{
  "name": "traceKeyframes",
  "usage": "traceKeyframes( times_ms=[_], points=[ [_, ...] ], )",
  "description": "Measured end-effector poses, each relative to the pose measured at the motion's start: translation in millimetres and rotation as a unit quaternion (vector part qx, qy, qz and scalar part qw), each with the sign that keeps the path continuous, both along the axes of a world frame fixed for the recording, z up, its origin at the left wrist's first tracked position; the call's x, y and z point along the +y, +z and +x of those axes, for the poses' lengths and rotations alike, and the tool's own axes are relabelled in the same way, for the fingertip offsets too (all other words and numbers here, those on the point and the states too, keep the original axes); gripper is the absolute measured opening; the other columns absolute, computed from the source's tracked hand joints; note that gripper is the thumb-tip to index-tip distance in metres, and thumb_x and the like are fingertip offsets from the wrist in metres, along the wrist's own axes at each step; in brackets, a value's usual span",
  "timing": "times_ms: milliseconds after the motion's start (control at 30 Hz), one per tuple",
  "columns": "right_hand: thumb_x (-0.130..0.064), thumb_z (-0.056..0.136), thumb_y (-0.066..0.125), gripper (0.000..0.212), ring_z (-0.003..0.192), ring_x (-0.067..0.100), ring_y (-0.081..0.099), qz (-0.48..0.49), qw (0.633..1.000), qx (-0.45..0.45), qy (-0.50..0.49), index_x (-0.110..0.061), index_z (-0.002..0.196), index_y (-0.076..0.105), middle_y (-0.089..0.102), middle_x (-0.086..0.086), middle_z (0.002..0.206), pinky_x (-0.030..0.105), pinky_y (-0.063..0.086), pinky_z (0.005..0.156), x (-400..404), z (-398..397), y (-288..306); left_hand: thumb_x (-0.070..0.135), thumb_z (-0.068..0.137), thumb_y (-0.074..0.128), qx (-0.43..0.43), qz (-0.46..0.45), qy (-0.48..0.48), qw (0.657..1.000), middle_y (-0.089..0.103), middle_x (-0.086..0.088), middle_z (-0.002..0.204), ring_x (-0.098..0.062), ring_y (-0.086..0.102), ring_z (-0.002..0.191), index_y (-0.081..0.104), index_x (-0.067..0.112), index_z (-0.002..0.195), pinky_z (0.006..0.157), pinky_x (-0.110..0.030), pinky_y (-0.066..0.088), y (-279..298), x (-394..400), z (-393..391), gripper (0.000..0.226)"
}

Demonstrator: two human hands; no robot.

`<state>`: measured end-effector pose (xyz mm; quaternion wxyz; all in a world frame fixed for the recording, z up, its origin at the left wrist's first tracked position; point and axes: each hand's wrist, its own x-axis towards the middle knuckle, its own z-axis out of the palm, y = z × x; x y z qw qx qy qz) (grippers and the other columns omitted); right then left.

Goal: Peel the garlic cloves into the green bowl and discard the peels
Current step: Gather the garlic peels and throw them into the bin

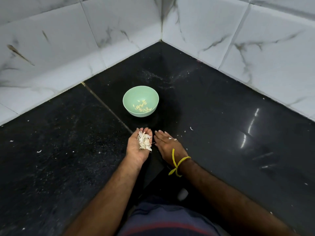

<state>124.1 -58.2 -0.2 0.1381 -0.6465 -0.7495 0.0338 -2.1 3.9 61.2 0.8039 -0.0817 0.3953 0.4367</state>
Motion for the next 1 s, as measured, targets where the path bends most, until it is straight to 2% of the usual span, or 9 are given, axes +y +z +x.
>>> traceKeyframes(
  times_ms=[100,200,333,433,600,733,867,933,1000],
  points=[
    [-0.021,0.093,0.047,0.034,0.108,0.031,0.068,0.085,0.996,-0.036,0.017,-0.004,0.103,0.075,0.071,0.012,0.113,0.048,0.052,0.097,-20,33,-4,0.007,0.103,0.048,-0.005,0.004,-0.011,1.0,0.067,-0.01,0.062,-0.018,0.062,0.076,0.059,0.001,0.082,0.064,-0.029,0.061,2,-1,6,0.024],
    [-0.024,0.094,0.044,0.037,0.116,0.034,0.063,0.09,0.991,-0.071,-0.07,-0.007,0.101,0.076,0.071,0.01,0.115,0.056,0.043,0.105,-29,70,2,0.005,0.103,0.05,-0.012,0.003,-0.013,1.0,0.065,-0.01,0.066,-0.018,0.061,0.074,0.059,0.0,0.082,0.071,-0.03,0.06,3,-2,15,0.023],
    [-0.037,0.099,0.029,0.054,0.144,0.034,0.032,-0.014,0.977,0.069,-0.2,-0.009,0.14,0.051,0.046,0.014,0.148,0.048,0.011,0.122,-24,82,11,0.004,0.1,0.057,0.005,0.005,-0.019,1.0,0.068,-0.012,0.065,-0.019,0.069,0.06,0.062,-0.002,0.084,0.057,-0.031,0.062,2,-4,26,0.017],
    [-0.034,0.101,0.027,0.058,0.15,0.028,0.015,-0.061,0.973,0.083,-0.206,-0.005,0.151,0.031,0.025,0.015,0.159,0.039,0.003,0.124,-22,73,11,0.001,0.098,0.058,0.015,0.005,-0.006,1.0,0.069,-0.014,0.064,-0.021,0.069,0.065,0.062,-0.004,0.085,0.056,-0.031,0.062,-5,-2,29,0.015],
    [-0.031,0.098,0.031,0.06,0.149,0.034,0.018,-0.067,0.986,0.074,-0.136,0.0,0.149,0.031,0.023,0.019,0.159,0.034,0.0,0.12,-34,50,10,0.001,0.103,0.049,0.016,0.009,-0.016,1.0,0.07,-0.012,0.064,-0.017,0.07,0.056,0.06,-0.003,0.09,0.099,-0.03,0.052,-15,-1,41,0.018],
    [-0.022,0.1,0.028,0.052,0.144,0.037,0.029,-0.065,0.997,0.019,-0.039,0.0,0.146,0.039,0.031,0.021,0.155,0.044,0.022,0.119,-56,40,11,0.009,0.105,0.047,-0.005,0.007,-0.024,1.0,0.062,-0.011,0.083,-0.017,0.068,0.064,0.061,0.0,0.089,0.068,-0.029,0.061,-17,-1,44,0.022],
    [-0.007,0.101,0.04,0.054,0.148,0.032,0.02,-0.131,0.988,-0.081,-0.018,-0.005,0.152,0.026,0.019,0.016,0.161,0.047,0.042,0.108,-83,53,25,0.017,0.107,0.046,-0.003,0.003,-0.012,1.0,0.058,-0.009,0.081,-0.017,0.059,0.075,0.058,0.003,0.085,0.092,-0.032,0.054,-13,-1,52,0.029],
    [-0.004,0.081,0.072,0.051,0.118,0.041,0.058,-0.111,0.99,-0.087,-0.013,0.001,0.13,0.058,0.056,0.023,0.133,0.044,0.06,0.08,-97,53,27,0.013,0.108,0.042,-0.008,-0.009,-0.014,1.0,0.054,-0.01,0.079,-0.018,0.056,0.072,0.055,0.002,0.082,0.086,-0.032,0.055,-11,0,56,0.031],
    [-0.01,0.06,0.089,0.043,0.08,0.03,0.068,-0.073,0.991,-0.113,-0.015,-0.003,0.1,0.073,0.068,0.014,0.099,0.032,0.058,0.054,-106,56,21,0.006,0.105,0.037,-0.006,-0.017,-0.025,1.0,0.051,-0.011,0.078,-0.02,0.053,0.071,0.054,0.002,0.083,0.077,-0.031,0.051,-12,-1,57,0.028]
  ],
)
